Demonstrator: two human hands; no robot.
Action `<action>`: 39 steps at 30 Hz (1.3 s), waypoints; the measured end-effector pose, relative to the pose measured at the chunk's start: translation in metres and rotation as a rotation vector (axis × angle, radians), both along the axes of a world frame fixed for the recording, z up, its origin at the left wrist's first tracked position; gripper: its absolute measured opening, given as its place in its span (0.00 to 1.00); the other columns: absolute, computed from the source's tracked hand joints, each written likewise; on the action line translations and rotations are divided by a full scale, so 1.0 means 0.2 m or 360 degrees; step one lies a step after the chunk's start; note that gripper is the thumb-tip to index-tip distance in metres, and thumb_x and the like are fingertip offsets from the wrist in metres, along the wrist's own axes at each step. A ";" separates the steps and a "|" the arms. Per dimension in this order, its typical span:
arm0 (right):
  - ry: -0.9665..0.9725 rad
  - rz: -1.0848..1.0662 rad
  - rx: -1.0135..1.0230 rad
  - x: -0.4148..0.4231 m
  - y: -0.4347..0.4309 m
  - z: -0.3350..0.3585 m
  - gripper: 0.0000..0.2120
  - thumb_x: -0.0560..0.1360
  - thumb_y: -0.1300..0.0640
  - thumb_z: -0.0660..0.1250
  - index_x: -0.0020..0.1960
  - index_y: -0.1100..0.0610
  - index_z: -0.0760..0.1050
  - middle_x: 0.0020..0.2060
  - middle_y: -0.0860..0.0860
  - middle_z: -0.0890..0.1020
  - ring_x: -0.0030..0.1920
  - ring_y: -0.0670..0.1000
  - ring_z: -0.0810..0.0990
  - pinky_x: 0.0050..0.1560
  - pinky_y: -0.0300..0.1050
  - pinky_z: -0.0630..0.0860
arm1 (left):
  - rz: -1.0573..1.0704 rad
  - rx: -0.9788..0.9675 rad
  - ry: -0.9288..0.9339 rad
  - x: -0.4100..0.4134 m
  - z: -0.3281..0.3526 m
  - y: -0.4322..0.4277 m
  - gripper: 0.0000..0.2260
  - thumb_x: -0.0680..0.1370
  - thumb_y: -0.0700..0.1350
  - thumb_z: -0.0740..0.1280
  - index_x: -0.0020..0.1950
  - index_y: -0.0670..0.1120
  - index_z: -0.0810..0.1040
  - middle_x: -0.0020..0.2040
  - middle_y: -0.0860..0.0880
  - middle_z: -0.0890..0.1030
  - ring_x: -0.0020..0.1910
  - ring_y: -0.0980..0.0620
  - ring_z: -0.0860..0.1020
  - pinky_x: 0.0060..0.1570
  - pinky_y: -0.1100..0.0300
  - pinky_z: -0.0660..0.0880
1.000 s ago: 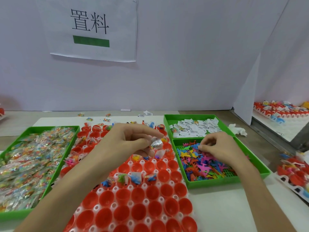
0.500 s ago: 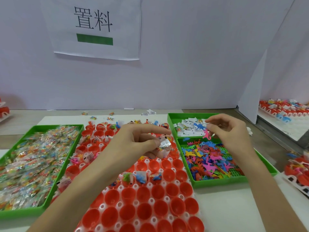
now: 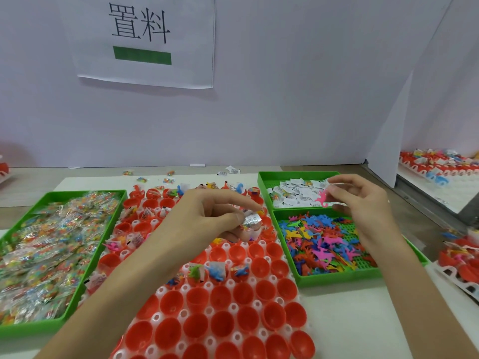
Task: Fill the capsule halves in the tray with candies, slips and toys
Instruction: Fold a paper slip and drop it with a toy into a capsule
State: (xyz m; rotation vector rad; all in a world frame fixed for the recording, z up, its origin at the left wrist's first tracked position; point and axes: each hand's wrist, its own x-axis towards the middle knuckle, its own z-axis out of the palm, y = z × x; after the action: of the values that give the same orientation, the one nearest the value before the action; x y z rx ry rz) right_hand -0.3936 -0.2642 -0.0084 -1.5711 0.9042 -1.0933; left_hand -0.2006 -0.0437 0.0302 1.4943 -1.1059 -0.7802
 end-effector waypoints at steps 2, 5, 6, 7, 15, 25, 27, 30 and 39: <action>-0.0166 0.0195 0.0074 0.02 0.05 0.04 0.07 0.76 0.65 0.69 0.50 0.54 0.81 0.39 0.50 0.85 0.39 0.49 0.81 0.41 0.41 0.76 | 0.0013 -0.0018 0.0016 0.00 -0.01 0.00 0.14 0.80 0.33 0.66 0.53 0.50 0.86 0.40 0.43 0.87 0.39 0.49 0.86 0.44 0.62 0.82; -0.0325 0.0522 0.0155 0.10 0.19 0.08 0.07 0.73 0.62 0.69 0.48 0.53 0.82 0.37 0.51 0.82 0.37 0.49 0.79 0.38 0.40 0.77 | 0.0011 -0.0027 0.0021 -0.02 -0.03 -0.01 0.15 0.80 0.33 0.66 0.57 0.51 0.84 0.38 0.44 0.87 0.40 0.50 0.86 0.45 0.63 0.82; -0.0359 0.0639 0.0193 0.13 0.24 0.08 0.06 0.71 0.61 0.70 0.47 0.53 0.82 0.36 0.51 0.82 0.36 0.49 0.78 0.37 0.40 0.77 | 0.0011 -0.0026 0.0027 -0.02 -0.04 -0.02 0.15 0.80 0.34 0.66 0.58 0.51 0.83 0.38 0.45 0.87 0.40 0.51 0.86 0.44 0.64 0.82; -0.0399 0.0748 0.0238 0.16 0.29 0.07 0.06 0.71 0.60 0.70 0.46 0.52 0.82 0.35 0.51 0.81 0.35 0.48 0.77 0.37 0.40 0.76 | 0.0019 -0.0030 0.0042 -0.02 -0.05 -0.02 0.15 0.80 0.34 0.66 0.59 0.51 0.83 0.38 0.45 0.86 0.40 0.51 0.86 0.44 0.65 0.81; -0.0635 0.0700 0.0242 0.29 0.50 0.02 0.06 0.67 0.56 0.71 0.42 0.50 0.85 0.36 0.49 0.81 0.38 0.46 0.78 0.41 0.36 0.77 | 0.0162 -0.0187 0.0178 -0.08 -0.10 -0.06 0.13 0.81 0.35 0.66 0.55 0.52 0.82 0.37 0.48 0.87 0.39 0.52 0.86 0.42 0.66 0.80; -0.0391 0.0209 -0.0429 0.32 0.57 -0.04 0.11 0.79 0.65 0.67 0.47 0.49 0.82 0.42 0.45 0.84 0.42 0.44 0.82 0.41 0.34 0.77 | 0.0126 -0.0300 0.0499 -0.14 -0.12 -0.06 0.10 0.81 0.34 0.65 0.55 0.46 0.83 0.41 0.42 0.87 0.44 0.47 0.87 0.44 0.63 0.82; -0.0292 0.0119 -0.0653 0.31 0.58 -0.04 0.10 0.79 0.63 0.67 0.48 0.49 0.80 0.42 0.45 0.83 0.43 0.48 0.82 0.41 0.38 0.77 | 0.0154 -0.0325 0.0546 -0.14 -0.12 -0.06 0.10 0.81 0.34 0.65 0.54 0.45 0.83 0.39 0.39 0.85 0.43 0.46 0.87 0.43 0.63 0.82; -0.0219 0.0024 -0.0929 0.31 0.58 -0.04 0.09 0.78 0.63 0.67 0.48 0.49 0.79 0.41 0.45 0.81 0.42 0.50 0.81 0.40 0.39 0.75 | 0.0193 -0.0355 0.0548 -0.14 -0.12 -0.06 0.11 0.81 0.34 0.65 0.54 0.45 0.84 0.36 0.44 0.86 0.42 0.47 0.87 0.43 0.63 0.82; -0.0009 -0.0076 -0.1390 0.30 0.55 -0.07 0.07 0.74 0.72 0.69 0.44 0.61 0.81 0.39 0.49 0.79 0.41 0.44 0.75 0.45 0.33 0.70 | 0.0154 -0.0322 0.0671 -0.16 -0.11 -0.06 0.10 0.82 0.36 0.63 0.55 0.44 0.83 0.44 0.42 0.87 0.45 0.46 0.87 0.44 0.61 0.82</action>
State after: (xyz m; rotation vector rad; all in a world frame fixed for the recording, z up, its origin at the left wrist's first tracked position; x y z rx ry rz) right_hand -0.3337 -0.1552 -0.0230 -2.2366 0.4585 -1.6513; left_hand -0.2329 -0.0558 0.0073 1.1381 -0.7641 -0.8413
